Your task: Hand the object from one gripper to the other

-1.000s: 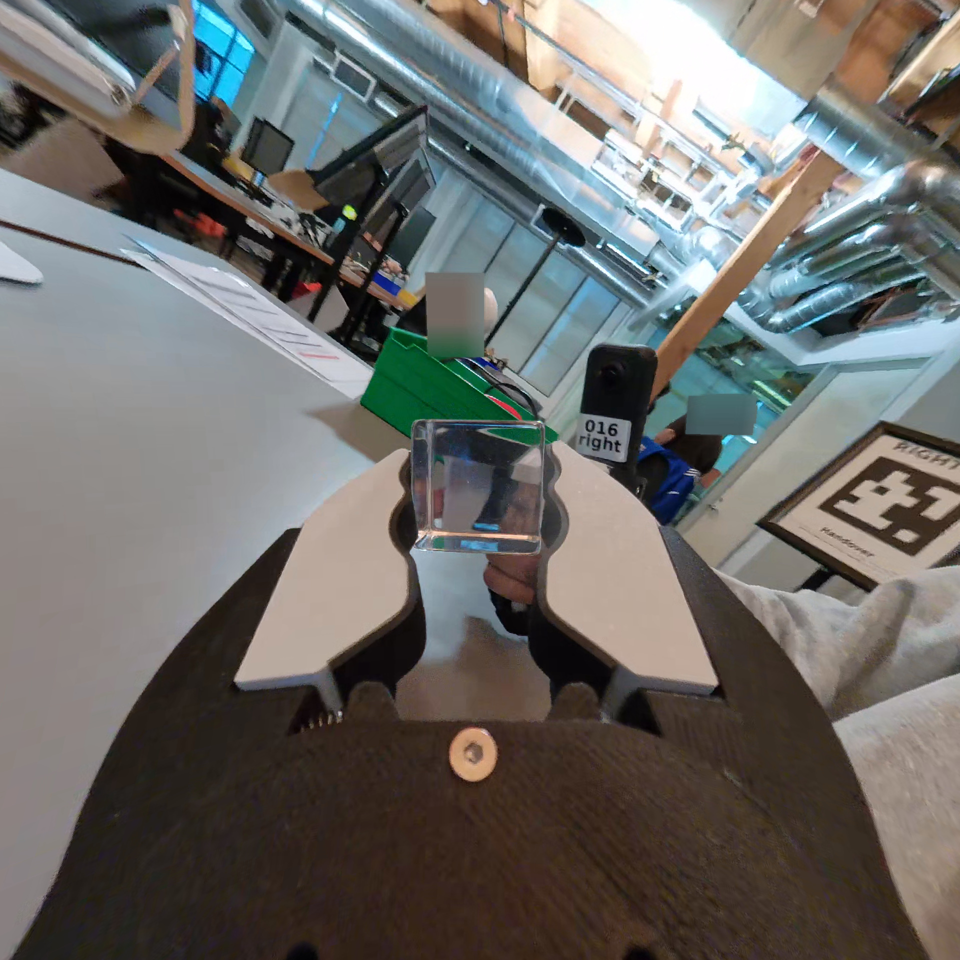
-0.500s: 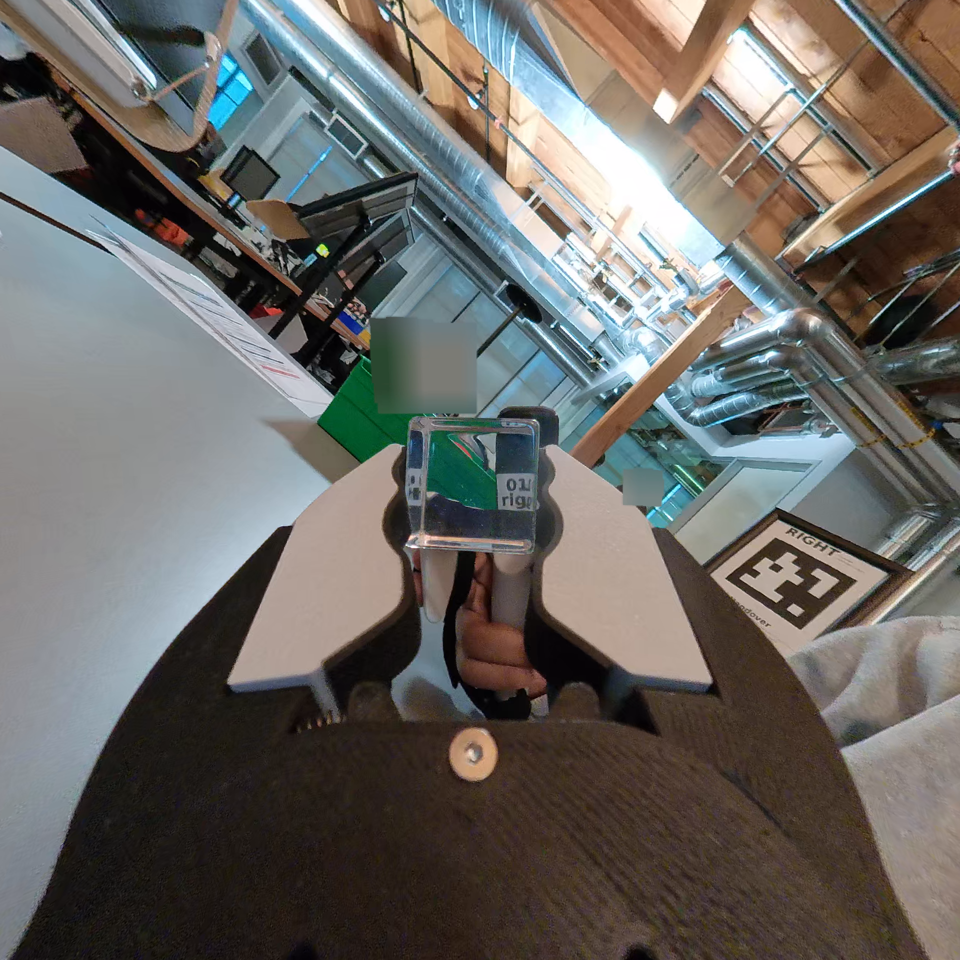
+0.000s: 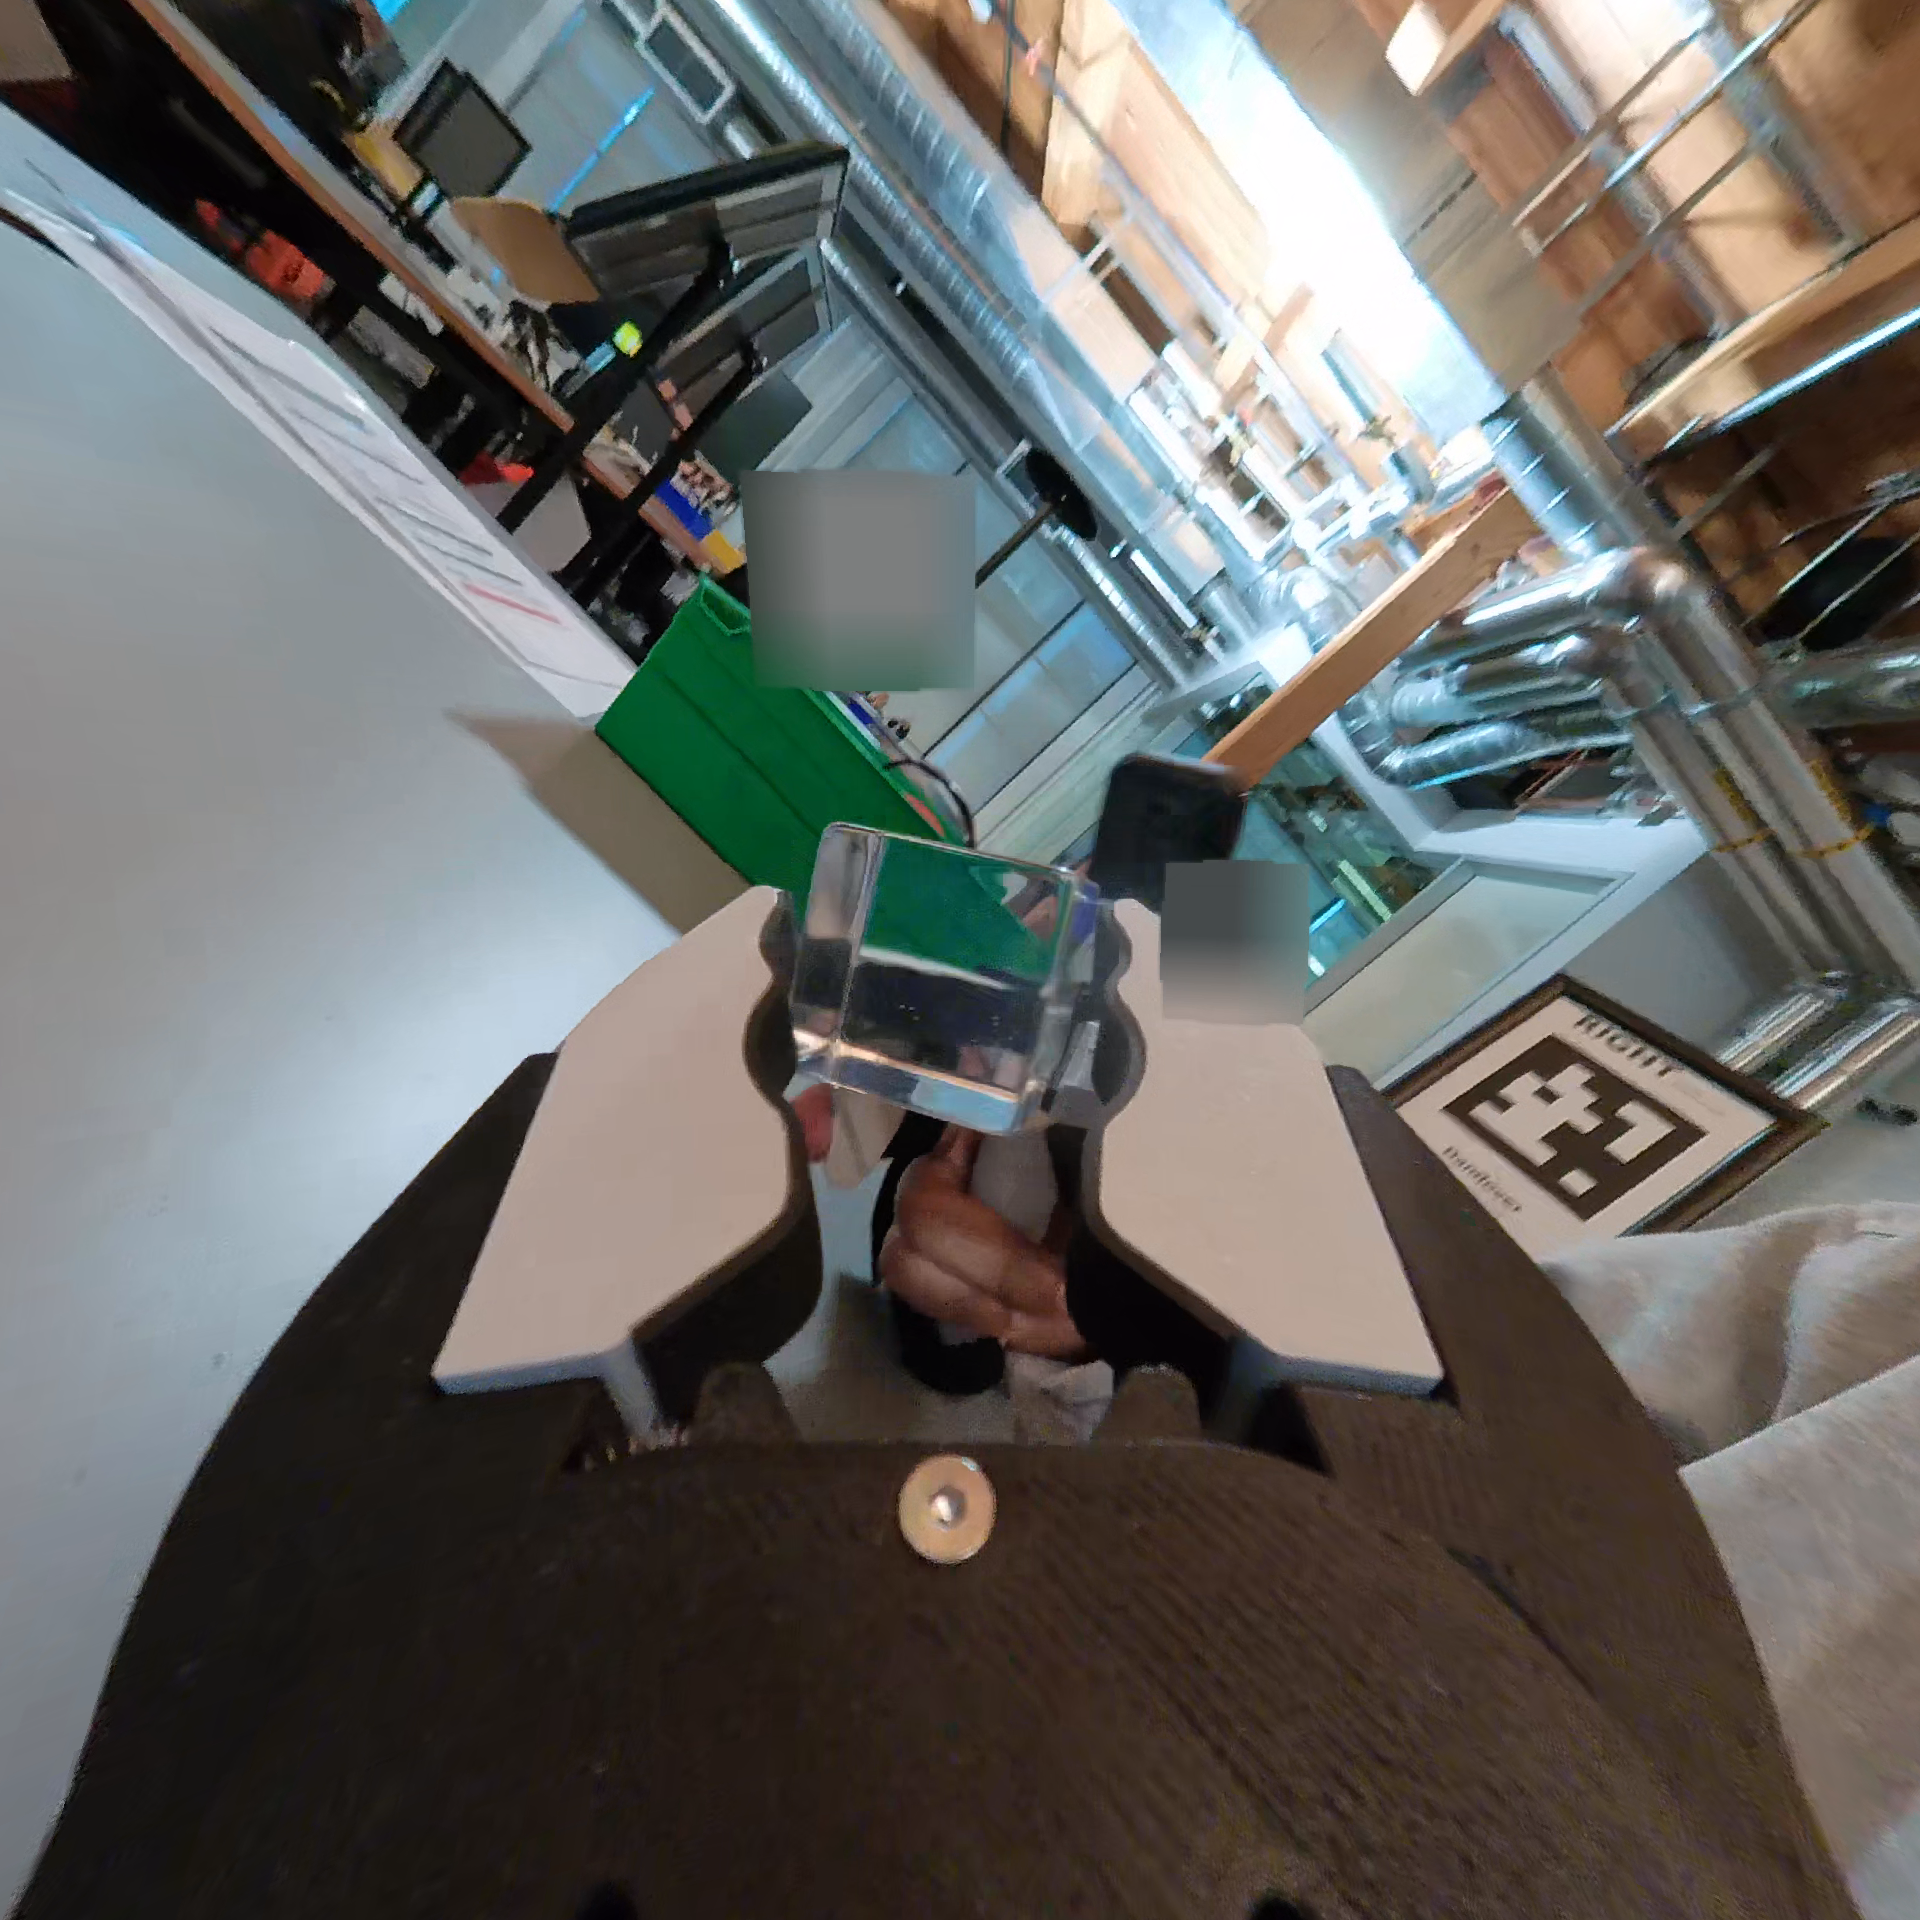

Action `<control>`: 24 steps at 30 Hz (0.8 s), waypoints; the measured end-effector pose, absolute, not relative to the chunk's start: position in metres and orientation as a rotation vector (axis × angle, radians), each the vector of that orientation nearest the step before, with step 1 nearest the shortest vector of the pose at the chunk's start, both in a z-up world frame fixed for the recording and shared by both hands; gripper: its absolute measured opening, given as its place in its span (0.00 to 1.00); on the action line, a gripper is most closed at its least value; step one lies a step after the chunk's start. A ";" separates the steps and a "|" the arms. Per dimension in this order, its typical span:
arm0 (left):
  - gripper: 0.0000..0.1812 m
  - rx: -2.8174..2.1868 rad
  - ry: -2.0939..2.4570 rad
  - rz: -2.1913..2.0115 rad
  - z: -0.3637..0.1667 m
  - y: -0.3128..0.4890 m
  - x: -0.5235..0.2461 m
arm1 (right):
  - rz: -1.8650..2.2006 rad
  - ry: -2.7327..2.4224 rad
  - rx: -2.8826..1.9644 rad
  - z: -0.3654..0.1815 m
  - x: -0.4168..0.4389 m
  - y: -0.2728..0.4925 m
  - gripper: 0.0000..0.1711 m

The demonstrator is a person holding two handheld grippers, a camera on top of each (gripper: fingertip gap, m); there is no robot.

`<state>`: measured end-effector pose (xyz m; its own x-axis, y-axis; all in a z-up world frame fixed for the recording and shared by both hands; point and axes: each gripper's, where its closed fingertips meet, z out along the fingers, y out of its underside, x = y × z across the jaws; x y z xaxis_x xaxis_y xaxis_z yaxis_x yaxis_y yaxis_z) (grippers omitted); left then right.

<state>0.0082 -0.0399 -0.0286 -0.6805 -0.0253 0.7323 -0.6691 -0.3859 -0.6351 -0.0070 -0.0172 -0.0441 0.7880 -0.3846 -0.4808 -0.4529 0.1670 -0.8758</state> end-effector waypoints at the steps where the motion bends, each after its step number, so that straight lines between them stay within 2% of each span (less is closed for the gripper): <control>1: 0.40 0.947 -1.472 2.098 -0.032 -0.044 0.009 | -0.015 0.724 -1.483 -0.046 -0.005 -0.021 0.25; 4: 0.51 0.987 -1.646 2.054 -0.043 -0.052 0.011 | -0.199 0.726 -1.577 -0.048 0.001 -0.035 0.25; 7: 0.58 1.016 -1.798 2.011 -0.054 -0.053 0.012 | -0.390 0.736 -1.669 -0.051 0.011 -0.051 0.25; 12: 0.57 1.081 -1.865 1.976 -0.057 -0.045 0.016 | -0.805 0.630 -1.906 -0.063 0.020 -0.066 0.25; 17: 0.51 1.062 -2.205 1.953 -0.067 -0.038 0.016 | -1.297 0.261 -2.153 -0.075 0.016 -0.053 0.25; 21: 0.42 1.097 -2.297 1.868 -0.079 -0.031 0.014 | -1.444 0.040 -2.223 -0.083 0.008 -0.032 0.25; 24: 0.43 1.172 -2.260 1.785 -0.089 -0.022 0.014 | -1.532 -0.062 -2.231 -0.082 0.010 -0.025 0.25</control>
